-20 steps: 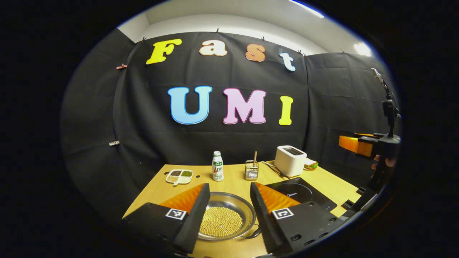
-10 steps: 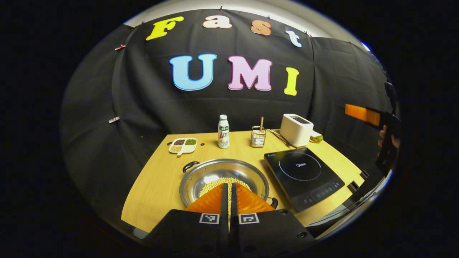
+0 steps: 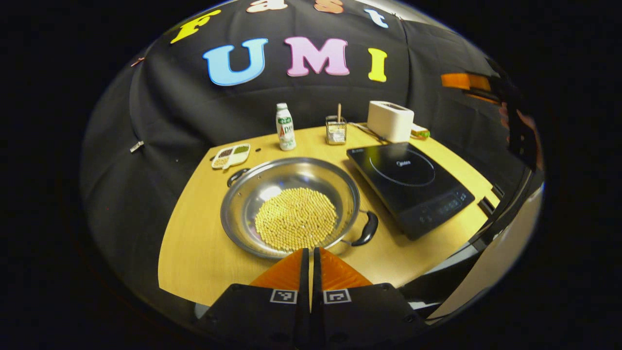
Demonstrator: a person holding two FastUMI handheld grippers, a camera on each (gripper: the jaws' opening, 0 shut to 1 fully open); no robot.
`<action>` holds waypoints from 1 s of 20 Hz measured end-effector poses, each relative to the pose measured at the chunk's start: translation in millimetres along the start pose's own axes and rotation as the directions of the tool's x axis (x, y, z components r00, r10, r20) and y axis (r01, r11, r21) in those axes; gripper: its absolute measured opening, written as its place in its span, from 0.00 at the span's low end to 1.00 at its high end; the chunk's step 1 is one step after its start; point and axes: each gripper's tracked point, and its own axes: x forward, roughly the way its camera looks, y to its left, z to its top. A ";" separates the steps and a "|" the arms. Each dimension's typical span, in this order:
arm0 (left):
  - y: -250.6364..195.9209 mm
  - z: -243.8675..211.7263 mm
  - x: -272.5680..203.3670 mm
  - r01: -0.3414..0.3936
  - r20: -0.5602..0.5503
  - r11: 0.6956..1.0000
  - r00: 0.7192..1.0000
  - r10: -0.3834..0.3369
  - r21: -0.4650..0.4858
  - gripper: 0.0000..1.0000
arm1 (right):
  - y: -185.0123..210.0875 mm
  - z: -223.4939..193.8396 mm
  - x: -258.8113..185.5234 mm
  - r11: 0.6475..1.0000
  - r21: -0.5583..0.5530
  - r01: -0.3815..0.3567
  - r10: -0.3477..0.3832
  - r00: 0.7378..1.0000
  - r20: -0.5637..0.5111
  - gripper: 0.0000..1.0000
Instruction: First push the handle of the pot to place it horizontally, then grasp the pot with both hands and set it on the induction cooktop.
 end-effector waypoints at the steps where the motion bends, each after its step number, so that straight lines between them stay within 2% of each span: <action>1: -5.1 -8.7 5.2 0.008 -0.028 1.000 1.000 -0.008 0.001 0.05 | -1.7 -0.2 0.8 1.000 0.005 -0.006 0.006 1.000 -0.004 0.98; 6: -25.2 -32.4 30.6 0.044 -0.126 0.997 0.991 -0.036 0.059 0.05 | -10.9 -10.9 4.2 1.000 0.004 -0.020 0.020 0.999 -0.032 0.98; 10: -36.5 -31.4 48.1 0.075 -0.152 0.995 0.986 -0.064 0.064 0.05 | -25.5 -14.2 5.3 1.000 0.002 -0.016 0.017 0.999 -0.045 0.98; 11: -37.5 -31.5 54.2 0.078 -0.162 0.995 0.985 -0.067 0.063 0.05 | -30.6 -12.4 5.1 1.000 0.009 -0.011 0.011 0.999 -0.044 0.95; 15: -43.7 -26.2 70.4 0.090 -0.183 0.994 0.980 -0.079 0.055 0.05 | -47.2 -16.6 2.3 1.000 0.026 0.012 -0.010 0.999 -0.052 0.98; 20: -56.4 -14.4 79.5 0.108 -0.187 0.989 0.979 -0.087 0.106 0.05 | -62.0 -19.5 -0.3 0.999 0.020 0.025 -0.024 0.998 -0.057 0.98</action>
